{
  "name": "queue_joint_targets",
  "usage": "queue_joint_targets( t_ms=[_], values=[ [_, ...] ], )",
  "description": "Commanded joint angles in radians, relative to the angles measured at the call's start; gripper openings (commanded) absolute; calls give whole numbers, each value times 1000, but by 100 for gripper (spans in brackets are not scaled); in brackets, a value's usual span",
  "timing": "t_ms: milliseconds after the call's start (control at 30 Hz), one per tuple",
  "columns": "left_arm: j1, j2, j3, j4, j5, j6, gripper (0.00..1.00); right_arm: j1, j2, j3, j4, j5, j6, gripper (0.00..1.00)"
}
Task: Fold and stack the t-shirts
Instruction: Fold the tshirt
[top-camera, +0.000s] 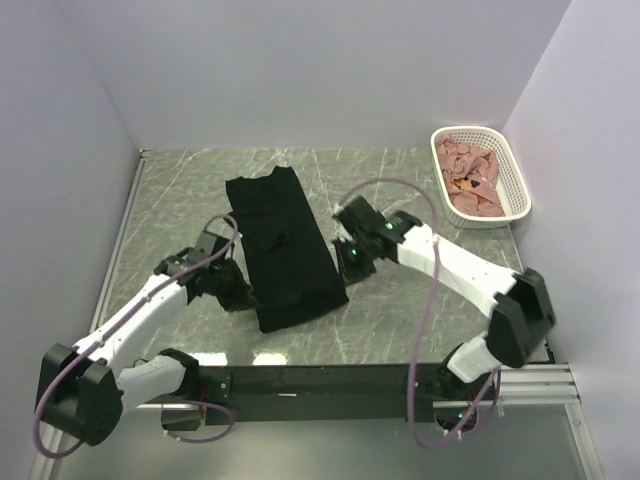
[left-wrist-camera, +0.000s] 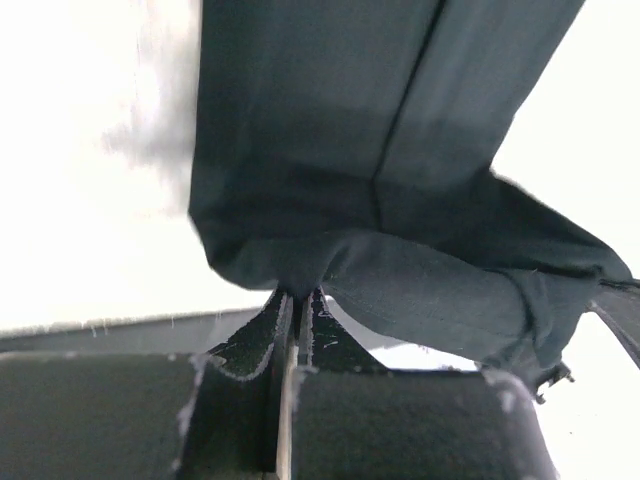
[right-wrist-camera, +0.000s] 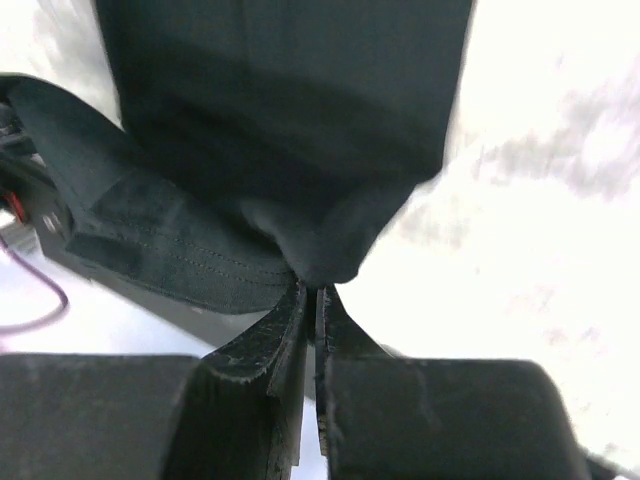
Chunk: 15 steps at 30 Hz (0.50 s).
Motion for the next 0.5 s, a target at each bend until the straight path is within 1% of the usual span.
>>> queue_joint_targets(
  t_ms=[0, 100, 200, 333, 467],
  values=[
    [107, 59, 91, 49, -41, 169, 1, -42, 140, 181, -25, 16, -114, 0],
    [192, 114, 111, 106, -32, 228, 1, -65, 238, 292, -23, 32, -152, 0],
    [235, 188, 138, 158, -49, 277, 1, -74, 313, 375, -25, 71, -197, 0],
    [269, 248, 172, 213, -83, 326, 1, -94, 370, 445, -11, 87, -223, 0],
    [290, 308, 209, 266, -78, 350, 1, -117, 433, 522, 6, 79, -237, 0]
  ],
)
